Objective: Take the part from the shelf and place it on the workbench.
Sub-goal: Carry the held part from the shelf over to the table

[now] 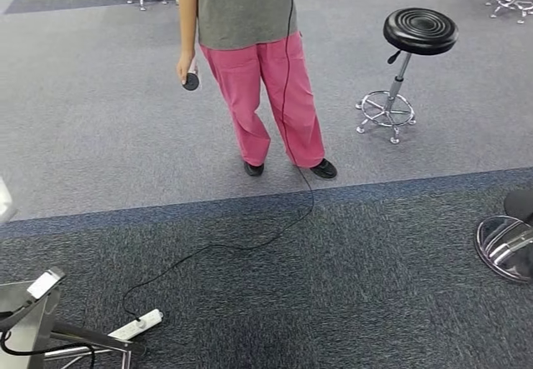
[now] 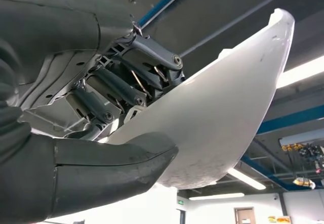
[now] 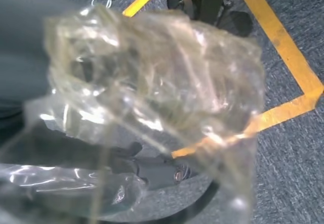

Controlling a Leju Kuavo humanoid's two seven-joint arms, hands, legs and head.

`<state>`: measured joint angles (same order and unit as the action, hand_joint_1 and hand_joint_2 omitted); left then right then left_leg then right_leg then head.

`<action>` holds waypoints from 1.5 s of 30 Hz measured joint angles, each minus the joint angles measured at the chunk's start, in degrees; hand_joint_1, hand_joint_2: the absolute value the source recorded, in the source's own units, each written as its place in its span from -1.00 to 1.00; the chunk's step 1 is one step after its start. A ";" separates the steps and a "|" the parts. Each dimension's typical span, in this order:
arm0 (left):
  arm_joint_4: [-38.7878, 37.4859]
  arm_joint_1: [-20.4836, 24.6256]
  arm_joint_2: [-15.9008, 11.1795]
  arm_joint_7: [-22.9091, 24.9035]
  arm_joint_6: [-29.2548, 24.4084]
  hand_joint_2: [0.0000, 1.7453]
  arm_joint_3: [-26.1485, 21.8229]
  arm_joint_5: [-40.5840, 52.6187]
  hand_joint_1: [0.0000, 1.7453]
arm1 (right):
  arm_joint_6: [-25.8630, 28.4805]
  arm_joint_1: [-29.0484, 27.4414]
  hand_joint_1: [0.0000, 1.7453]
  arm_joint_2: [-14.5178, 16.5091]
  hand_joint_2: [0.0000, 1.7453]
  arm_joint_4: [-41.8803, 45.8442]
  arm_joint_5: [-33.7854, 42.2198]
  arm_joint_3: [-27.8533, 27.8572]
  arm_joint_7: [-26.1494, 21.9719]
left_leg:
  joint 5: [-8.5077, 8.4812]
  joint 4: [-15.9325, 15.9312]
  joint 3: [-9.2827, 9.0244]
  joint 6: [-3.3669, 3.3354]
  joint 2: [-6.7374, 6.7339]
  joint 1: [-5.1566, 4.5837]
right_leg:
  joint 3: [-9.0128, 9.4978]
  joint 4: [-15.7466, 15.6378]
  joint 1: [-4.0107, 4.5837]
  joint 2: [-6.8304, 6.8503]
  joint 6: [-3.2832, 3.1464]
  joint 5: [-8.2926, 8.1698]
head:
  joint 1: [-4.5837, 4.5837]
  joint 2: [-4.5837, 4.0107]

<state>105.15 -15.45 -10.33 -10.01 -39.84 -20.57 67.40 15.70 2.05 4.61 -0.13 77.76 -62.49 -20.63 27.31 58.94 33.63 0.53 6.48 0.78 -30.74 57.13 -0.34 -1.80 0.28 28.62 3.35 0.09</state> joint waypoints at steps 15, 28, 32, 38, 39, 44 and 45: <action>-1.45 1.09 -1.36 5.09 0.29 1.00 2.25 -8.34 1.00 | 0.34 -0.03 -1.00 0.01 -1.00 0.02 0.86 0.00 -0.19 | -0.32 -0.87 -0.50 -1.55 -8.69 -0.91 | 1.07 0.61 0.84 8.22 1.09 2.36 | 0.24 0.01; -2.82 1.76 -4.98 6.78 9.33 1.00 10.23 -29.41 1.00 | 2.67 0.25 -1.00 1.13 -1.00 0.04 3.45 0.07 -1.04 | -0.12 -0.61 -0.71 -2.12 -1.99 -0.95 | -0.85 0.08 0.50 0.35 0.85 0.13 | -0.14 0.00; -2.81 2.07 -5.82 6.32 10.99 1.00 11.68 -32.06 1.00 | 2.27 0.02 -1.00 1.25 -1.00 0.04 3.52 0.07 -0.80 | -0.22 -0.85 -0.88 -2.30 -2.26 -0.77 | -0.66 0.08 0.75 0.03 0.72 -0.01 | -0.12 0.00; -2.76 2.25 -6.69 6.00 11.12 1.00 12.81 -31.95 1.00 | 0.81 -0.06 -1.00 1.23 -1.00 0.04 3.21 0.07 -0.56 | -0.03 -0.90 -0.97 -2.39 -2.34 -0.83 | -0.63 0.05 0.65 -0.03 0.67 0.08 | -0.12 0.00; -2.75 2.24 -6.76 5.98 11.10 1.00 12.90 -31.95 1.00 | 0.77 -0.06 -1.00 1.22 -1.00 0.04 3.21 0.07 -0.55 | 0.01 -0.89 -0.96 -2.41 -2.34 -0.88 | -0.63 0.05 0.61 -0.02 0.71 0.10 | -0.13 0.00; -2.49 1.96 -7.07 5.89 11.35 1.00 12.92 -32.52 1.00 | 0.76 -0.10 -1.00 1.20 -1.00 0.04 3.22 0.05 -0.45 | 0.61 -1.81 -1.70 -3.15 -2.52 -0.92 | -1.13 2.09 0.36 0.23 1.61 -0.01 | -0.20 0.01; -2.40 1.84 -7.07 5.89 11.46 1.00 12.89 -32.60 1.00 | 0.76 -0.08 -1.00 1.19 -1.00 0.04 3.25 0.05 -0.37 | 0.65 -1.90 -2.19 -3.27 -2.65 -0.82 | -1.85 3.62 0.34 0.45 1.85 0.86 | -0.36 0.01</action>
<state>102.76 -13.62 -17.40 -4.12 -28.38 -7.68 34.80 16.47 1.97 5.80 -0.09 81.00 -62.44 -21.00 27.97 57.04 31.44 -2.74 3.84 -0.05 -32.59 60.75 0.00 -1.35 2.13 29.48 2.99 0.09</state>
